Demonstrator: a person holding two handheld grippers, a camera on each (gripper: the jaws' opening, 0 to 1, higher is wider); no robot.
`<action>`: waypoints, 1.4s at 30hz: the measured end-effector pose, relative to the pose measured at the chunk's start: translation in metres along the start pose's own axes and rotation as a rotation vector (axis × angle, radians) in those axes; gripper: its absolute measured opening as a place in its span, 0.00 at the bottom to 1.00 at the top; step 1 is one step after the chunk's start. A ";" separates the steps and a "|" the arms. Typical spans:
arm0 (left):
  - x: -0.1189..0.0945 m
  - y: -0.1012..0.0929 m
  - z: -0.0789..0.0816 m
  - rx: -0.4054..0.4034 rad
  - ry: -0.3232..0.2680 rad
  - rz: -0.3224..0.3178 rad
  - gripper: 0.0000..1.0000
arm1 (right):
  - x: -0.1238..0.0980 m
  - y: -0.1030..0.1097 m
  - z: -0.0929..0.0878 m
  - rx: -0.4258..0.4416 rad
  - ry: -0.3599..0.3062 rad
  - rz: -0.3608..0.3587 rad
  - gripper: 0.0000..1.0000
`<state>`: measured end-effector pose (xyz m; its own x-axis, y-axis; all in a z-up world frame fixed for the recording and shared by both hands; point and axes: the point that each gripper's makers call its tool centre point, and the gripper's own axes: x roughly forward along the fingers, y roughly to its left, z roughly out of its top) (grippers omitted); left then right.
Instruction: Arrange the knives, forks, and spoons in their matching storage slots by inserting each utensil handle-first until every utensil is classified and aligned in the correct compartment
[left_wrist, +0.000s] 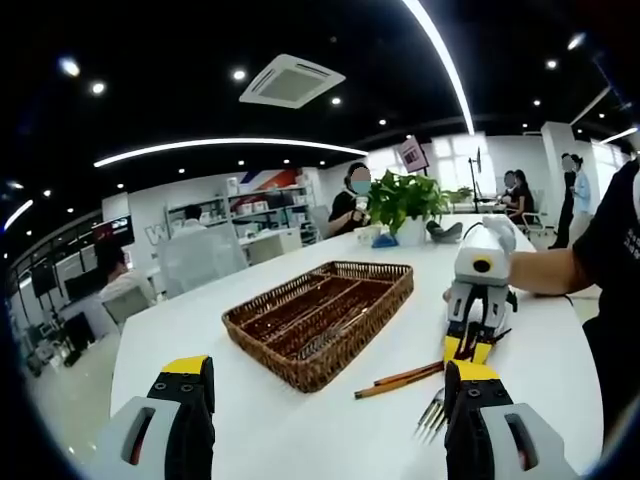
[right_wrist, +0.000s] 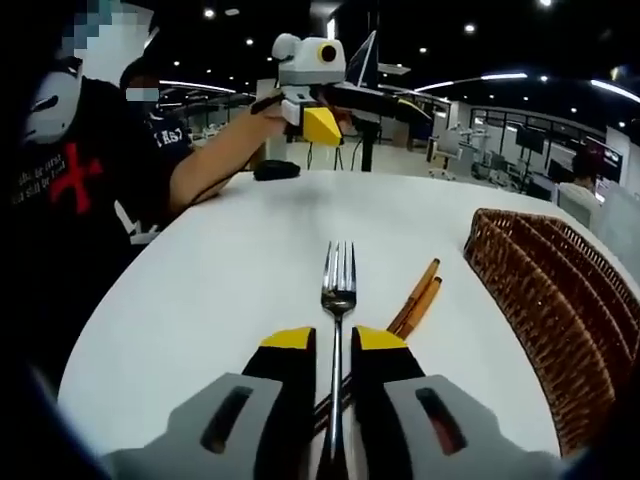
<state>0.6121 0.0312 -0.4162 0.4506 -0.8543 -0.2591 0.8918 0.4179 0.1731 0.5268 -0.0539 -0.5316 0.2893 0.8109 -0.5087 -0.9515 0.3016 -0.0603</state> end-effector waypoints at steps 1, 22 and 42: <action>0.000 0.000 0.000 0.000 0.001 0.001 1.00 | 0.000 0.001 -0.001 0.008 0.000 0.007 0.13; 0.001 -0.001 -0.002 -0.001 0.004 -0.002 1.00 | -0.002 0.010 0.001 -0.046 0.005 0.037 0.01; 0.000 0.001 -0.005 -0.007 0.013 0.002 1.00 | -0.021 0.013 0.009 0.015 0.021 0.025 0.00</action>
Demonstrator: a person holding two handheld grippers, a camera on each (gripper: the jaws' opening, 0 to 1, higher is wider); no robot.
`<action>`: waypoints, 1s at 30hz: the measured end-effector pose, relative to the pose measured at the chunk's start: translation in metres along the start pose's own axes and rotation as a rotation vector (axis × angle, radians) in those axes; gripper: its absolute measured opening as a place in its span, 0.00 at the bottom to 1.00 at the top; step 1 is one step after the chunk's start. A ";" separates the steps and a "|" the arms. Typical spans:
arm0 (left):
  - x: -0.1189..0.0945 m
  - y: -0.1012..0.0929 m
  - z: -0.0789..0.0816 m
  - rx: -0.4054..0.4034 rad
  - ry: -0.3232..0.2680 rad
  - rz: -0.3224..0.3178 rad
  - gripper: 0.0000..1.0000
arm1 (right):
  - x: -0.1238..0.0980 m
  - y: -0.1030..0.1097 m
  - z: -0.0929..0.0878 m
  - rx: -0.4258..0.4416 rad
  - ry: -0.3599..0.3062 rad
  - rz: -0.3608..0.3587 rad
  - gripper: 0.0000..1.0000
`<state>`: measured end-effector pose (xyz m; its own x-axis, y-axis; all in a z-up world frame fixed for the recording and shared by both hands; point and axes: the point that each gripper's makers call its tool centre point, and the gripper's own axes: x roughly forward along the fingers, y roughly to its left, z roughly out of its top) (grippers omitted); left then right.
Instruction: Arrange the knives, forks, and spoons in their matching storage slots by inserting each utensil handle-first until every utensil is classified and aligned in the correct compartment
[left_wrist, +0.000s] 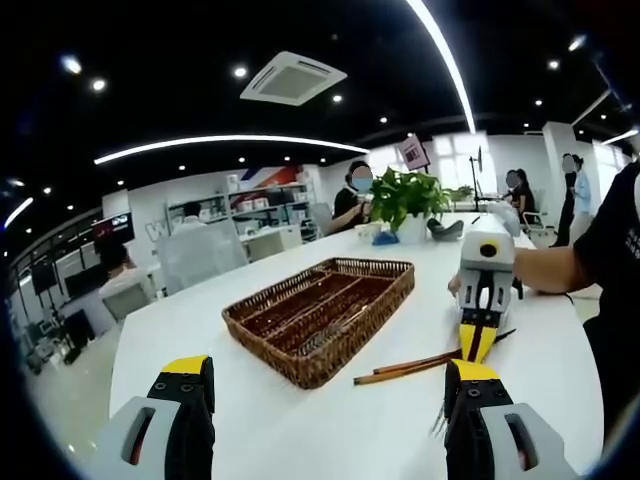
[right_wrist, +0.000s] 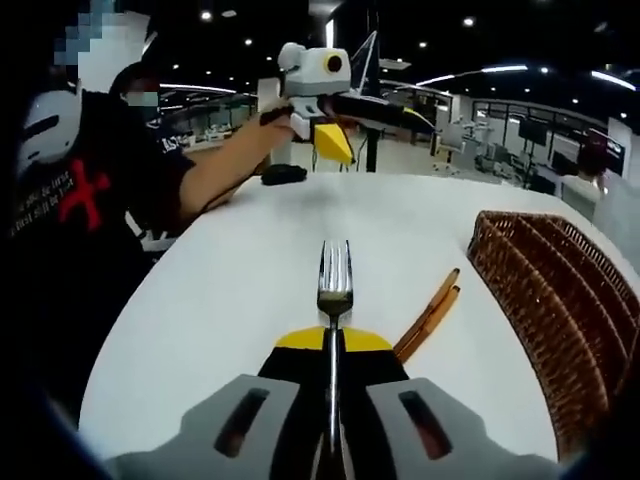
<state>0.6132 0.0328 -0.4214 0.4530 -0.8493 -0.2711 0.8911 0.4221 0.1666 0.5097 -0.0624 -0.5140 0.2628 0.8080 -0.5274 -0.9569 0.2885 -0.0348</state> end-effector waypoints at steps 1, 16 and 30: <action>0.000 0.000 0.000 0.001 0.001 0.000 1.00 | -0.002 -0.004 -0.002 -0.028 0.018 -0.021 0.00; 0.001 0.011 -0.014 -0.009 0.036 -0.002 1.00 | -0.029 -0.020 0.015 -0.136 0.018 -0.076 0.00; 0.008 0.005 -0.015 -0.022 0.034 -0.028 1.00 | -0.083 -0.052 0.058 -0.191 -0.006 -0.211 0.00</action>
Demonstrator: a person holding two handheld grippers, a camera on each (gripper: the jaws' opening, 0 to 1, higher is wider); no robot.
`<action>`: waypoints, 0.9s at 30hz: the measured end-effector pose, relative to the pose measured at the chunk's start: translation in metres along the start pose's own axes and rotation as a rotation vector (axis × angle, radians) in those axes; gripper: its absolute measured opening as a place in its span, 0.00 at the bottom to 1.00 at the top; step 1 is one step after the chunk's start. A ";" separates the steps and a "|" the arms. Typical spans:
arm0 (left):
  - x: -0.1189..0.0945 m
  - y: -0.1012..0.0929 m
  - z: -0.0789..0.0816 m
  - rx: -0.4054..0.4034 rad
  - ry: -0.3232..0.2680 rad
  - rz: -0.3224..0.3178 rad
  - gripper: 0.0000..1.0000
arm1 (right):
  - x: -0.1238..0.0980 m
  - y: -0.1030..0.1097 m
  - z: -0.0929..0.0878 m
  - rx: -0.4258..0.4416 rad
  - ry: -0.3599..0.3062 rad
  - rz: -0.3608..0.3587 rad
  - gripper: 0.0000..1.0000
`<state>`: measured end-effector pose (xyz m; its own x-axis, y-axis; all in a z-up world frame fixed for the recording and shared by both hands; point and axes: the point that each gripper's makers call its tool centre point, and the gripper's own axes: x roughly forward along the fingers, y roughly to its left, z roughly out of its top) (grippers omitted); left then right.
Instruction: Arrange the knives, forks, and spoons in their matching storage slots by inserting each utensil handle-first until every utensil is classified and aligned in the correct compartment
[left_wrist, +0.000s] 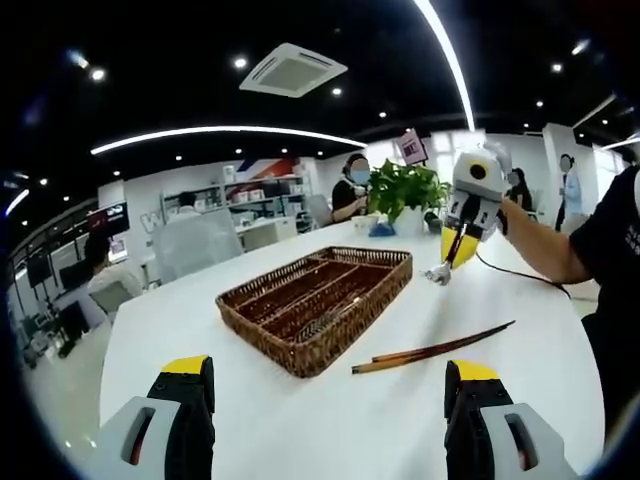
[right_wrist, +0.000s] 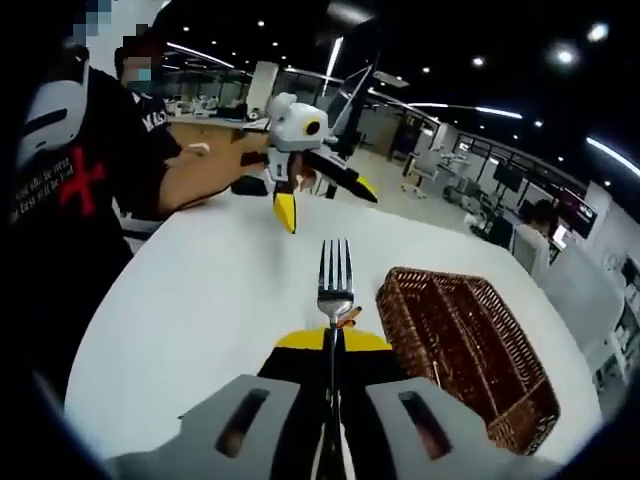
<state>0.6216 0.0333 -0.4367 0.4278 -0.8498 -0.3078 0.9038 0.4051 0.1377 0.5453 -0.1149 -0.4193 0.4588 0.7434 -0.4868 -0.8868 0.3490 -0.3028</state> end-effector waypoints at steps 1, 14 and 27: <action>0.000 0.000 -0.001 -0.001 0.003 -0.001 1.00 | -0.002 -0.004 0.002 0.002 0.001 -0.010 0.00; 0.007 0.000 -0.008 -0.005 0.023 0.005 1.00 | 0.005 -0.019 -0.001 0.035 0.033 -0.104 0.00; 0.007 0.002 -0.011 -0.009 0.033 0.013 1.00 | 0.005 -0.025 -0.007 -0.033 0.027 -0.096 0.00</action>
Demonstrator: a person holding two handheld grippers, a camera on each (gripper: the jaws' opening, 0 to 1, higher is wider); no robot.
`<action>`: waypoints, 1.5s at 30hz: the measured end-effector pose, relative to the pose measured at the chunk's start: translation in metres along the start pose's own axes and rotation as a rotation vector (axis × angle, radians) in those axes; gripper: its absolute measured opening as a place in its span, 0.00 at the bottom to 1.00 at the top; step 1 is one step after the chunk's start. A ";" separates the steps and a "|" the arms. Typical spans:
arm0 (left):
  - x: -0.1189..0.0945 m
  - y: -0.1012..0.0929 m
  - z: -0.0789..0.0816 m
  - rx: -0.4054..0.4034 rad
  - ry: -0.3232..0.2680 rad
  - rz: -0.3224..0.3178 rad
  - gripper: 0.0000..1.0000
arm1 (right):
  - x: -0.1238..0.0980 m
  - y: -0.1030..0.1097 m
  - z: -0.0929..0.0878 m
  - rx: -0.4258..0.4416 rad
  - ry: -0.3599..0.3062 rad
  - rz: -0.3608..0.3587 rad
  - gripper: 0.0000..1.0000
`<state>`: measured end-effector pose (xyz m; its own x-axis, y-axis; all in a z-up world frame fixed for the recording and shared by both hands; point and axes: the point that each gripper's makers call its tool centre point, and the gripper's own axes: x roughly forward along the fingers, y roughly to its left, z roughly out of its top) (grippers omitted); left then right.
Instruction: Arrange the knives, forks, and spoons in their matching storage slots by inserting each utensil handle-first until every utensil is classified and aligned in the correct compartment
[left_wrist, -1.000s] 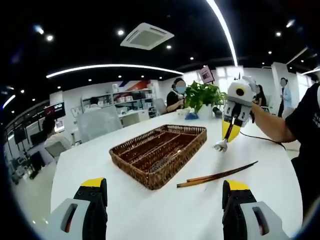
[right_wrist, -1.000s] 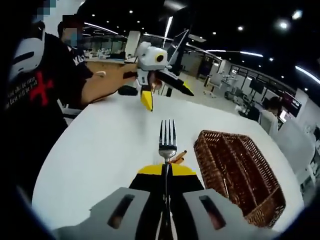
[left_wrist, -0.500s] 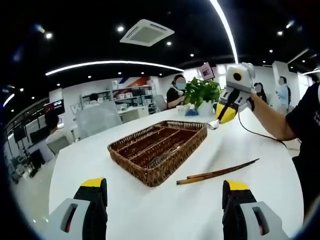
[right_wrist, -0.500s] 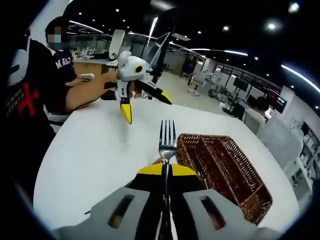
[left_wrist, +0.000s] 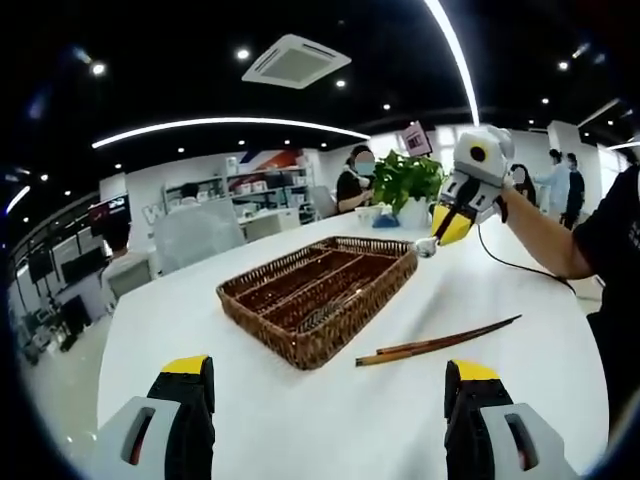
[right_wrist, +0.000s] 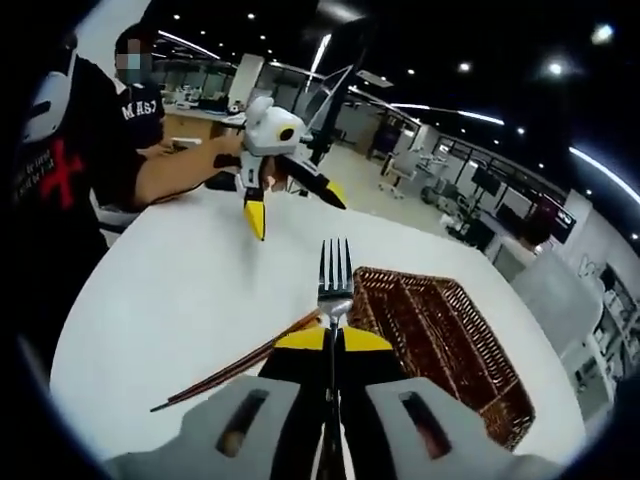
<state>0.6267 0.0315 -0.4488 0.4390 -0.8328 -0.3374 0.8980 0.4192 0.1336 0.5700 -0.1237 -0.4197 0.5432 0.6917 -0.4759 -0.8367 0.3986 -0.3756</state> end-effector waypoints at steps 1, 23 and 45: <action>0.000 0.000 0.000 0.000 0.000 0.000 1.00 | 0.001 0.000 -0.001 -0.006 0.004 0.003 0.00; 0.001 0.001 0.001 0.001 -0.001 0.009 1.00 | 0.022 -0.030 -0.005 -0.076 0.043 0.002 0.00; 0.002 0.002 0.004 -0.036 -0.005 0.019 1.00 | 0.049 -0.062 -0.007 -0.114 0.040 0.043 0.00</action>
<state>0.6297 0.0295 -0.4459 0.4565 -0.8262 -0.3301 0.8877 0.4478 0.1068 0.6485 -0.1188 -0.4254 0.5114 0.6810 -0.5241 -0.8469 0.2963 -0.4415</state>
